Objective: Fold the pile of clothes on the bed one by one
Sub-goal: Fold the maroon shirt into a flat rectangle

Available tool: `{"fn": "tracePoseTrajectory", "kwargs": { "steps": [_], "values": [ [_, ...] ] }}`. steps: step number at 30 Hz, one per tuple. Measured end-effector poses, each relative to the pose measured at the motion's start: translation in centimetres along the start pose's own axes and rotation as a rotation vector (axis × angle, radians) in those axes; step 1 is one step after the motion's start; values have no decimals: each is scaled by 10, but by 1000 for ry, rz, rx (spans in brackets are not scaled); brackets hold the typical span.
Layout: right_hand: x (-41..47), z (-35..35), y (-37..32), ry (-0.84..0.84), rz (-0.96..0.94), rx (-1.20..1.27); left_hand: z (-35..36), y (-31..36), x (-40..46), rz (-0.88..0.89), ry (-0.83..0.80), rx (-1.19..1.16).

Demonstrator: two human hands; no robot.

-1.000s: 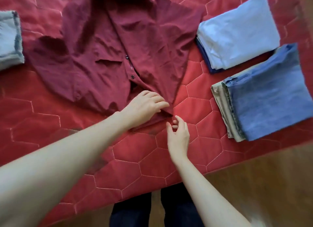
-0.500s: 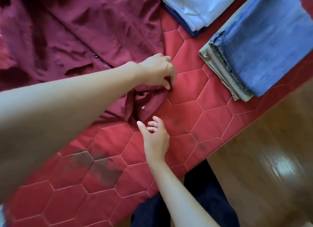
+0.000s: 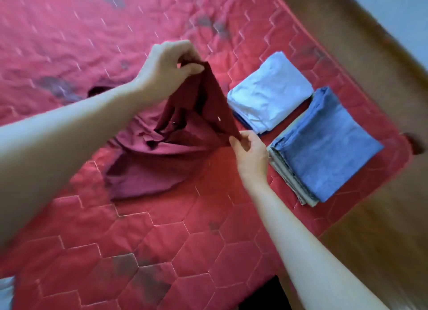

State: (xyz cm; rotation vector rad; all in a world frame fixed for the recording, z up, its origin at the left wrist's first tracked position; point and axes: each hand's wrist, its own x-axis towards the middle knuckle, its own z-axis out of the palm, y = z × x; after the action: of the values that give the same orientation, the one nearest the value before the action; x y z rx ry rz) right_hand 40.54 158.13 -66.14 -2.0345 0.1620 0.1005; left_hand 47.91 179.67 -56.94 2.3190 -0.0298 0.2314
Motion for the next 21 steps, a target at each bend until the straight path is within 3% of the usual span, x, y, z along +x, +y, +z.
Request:
{"fn": "tracePoseTrajectory", "kwargs": {
  "steps": [6, 11, 16, 21],
  "values": [
    [44, -89, -191, -35, -455, 41, -149, 121, 20, 120, 371, -151],
    [36, -166, -343, 109, -871, 124, -256, 220, 3, 216, 648, -353],
    [19, -208, -397, -33, -800, -55, -253, 268, -38, -2, 654, -212],
    [15, -251, -439, 27, -877, 23, -271, 324, -53, 49, 815, -142]
  ]
}}
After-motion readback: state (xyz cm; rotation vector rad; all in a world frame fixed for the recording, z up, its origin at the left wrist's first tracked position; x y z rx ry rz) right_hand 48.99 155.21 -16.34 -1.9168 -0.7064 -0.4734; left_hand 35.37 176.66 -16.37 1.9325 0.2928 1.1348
